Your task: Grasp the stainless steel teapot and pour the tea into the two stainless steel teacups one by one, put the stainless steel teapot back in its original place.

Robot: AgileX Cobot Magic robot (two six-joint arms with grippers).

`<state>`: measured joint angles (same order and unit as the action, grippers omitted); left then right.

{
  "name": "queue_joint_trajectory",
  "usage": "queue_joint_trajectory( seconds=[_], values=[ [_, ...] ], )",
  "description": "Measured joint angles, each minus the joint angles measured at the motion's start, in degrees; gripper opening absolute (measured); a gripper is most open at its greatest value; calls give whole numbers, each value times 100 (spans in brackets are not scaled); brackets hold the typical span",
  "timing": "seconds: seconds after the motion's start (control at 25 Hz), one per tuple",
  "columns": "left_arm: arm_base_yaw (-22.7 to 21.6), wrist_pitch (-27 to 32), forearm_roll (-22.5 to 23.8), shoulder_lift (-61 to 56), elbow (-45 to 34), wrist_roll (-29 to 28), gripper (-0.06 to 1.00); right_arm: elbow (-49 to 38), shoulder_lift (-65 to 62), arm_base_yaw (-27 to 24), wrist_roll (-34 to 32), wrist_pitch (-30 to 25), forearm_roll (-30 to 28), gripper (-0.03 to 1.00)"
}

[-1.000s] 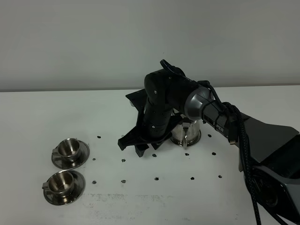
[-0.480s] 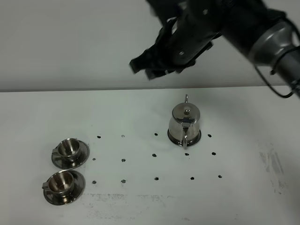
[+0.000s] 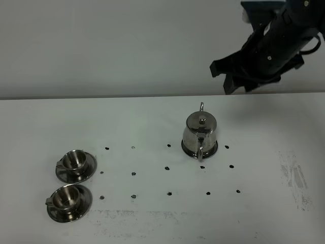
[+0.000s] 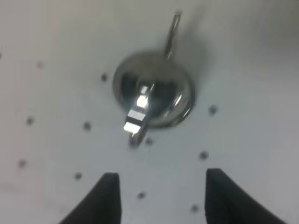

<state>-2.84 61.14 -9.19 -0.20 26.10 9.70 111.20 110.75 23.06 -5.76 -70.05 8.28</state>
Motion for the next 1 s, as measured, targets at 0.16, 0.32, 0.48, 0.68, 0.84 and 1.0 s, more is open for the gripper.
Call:
queue_joint_trajectory(
  seconds=[0.16,0.32,0.48,0.68,0.84,1.0],
  values=[
    [0,0,0,0,0,0,54,-325,17,-156,40,-4,786,40],
    [0,0,0,0,0,0,54,-351,211,-264,-89,-4,983,40],
    [0,0,0,0,0,0,54,-353,462,-300,-455,2,781,40],
    [0,0,0,0,0,0,54,-353,743,-268,-923,10,412,40],
    [0,0,0,0,0,0,54,-353,797,0,-1327,10,-440,40],
    [0,0,0,0,0,0,54,-348,960,258,-1636,16,-783,38]
  ],
)
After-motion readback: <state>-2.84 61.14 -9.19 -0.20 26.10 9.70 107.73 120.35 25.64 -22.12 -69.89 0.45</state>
